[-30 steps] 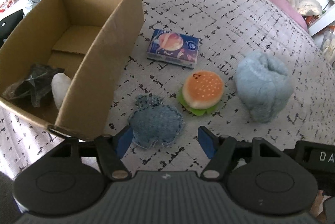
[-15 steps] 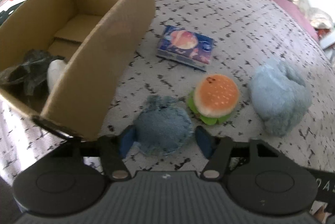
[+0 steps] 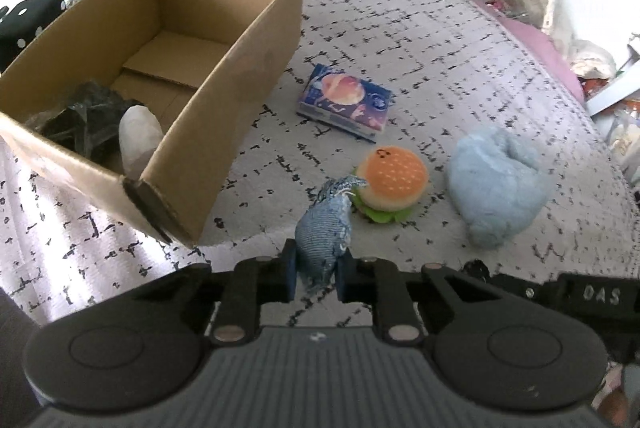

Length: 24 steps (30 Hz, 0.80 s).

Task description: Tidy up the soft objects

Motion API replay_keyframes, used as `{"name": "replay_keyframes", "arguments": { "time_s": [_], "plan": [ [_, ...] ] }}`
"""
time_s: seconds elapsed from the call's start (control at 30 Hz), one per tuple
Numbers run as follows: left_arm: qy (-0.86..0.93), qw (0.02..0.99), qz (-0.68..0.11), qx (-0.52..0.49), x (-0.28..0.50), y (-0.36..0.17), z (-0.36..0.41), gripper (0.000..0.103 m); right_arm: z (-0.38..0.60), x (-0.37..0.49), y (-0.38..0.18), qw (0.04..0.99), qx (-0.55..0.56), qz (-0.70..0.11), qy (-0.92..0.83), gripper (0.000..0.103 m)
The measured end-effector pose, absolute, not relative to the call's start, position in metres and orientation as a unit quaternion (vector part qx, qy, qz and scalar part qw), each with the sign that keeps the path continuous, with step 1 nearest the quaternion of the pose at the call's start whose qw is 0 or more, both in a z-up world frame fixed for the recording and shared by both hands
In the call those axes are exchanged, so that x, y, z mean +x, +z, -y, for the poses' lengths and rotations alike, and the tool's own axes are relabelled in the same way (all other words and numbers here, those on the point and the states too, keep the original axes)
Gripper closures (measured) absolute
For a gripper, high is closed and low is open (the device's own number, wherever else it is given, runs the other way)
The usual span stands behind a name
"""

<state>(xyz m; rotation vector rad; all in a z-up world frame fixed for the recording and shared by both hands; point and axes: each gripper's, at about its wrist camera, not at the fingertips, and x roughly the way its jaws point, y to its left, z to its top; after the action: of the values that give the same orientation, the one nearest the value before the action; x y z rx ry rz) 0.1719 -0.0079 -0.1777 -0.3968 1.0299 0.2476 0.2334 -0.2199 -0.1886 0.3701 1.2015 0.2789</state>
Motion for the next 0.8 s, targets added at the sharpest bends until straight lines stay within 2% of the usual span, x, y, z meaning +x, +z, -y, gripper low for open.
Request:
{"name": "replay_keyframes", "arguments": {
  "time_s": [0.4, 0.8],
  "plan": [
    [0.082, 0.868, -0.451, -0.191, 0.152, -0.132, 0.022, 0.086, 0.236, 0.225, -0.174, 0.793, 0.242, -0.534, 0.164, 0.092],
    [0.070, 0.880, -0.423, -0.203, 0.140, -0.099, 0.014, 0.086, 0.229, 0.216, -0.147, 0.806, 0.251, -0.492, 0.215, 0.092]
  ]
}}
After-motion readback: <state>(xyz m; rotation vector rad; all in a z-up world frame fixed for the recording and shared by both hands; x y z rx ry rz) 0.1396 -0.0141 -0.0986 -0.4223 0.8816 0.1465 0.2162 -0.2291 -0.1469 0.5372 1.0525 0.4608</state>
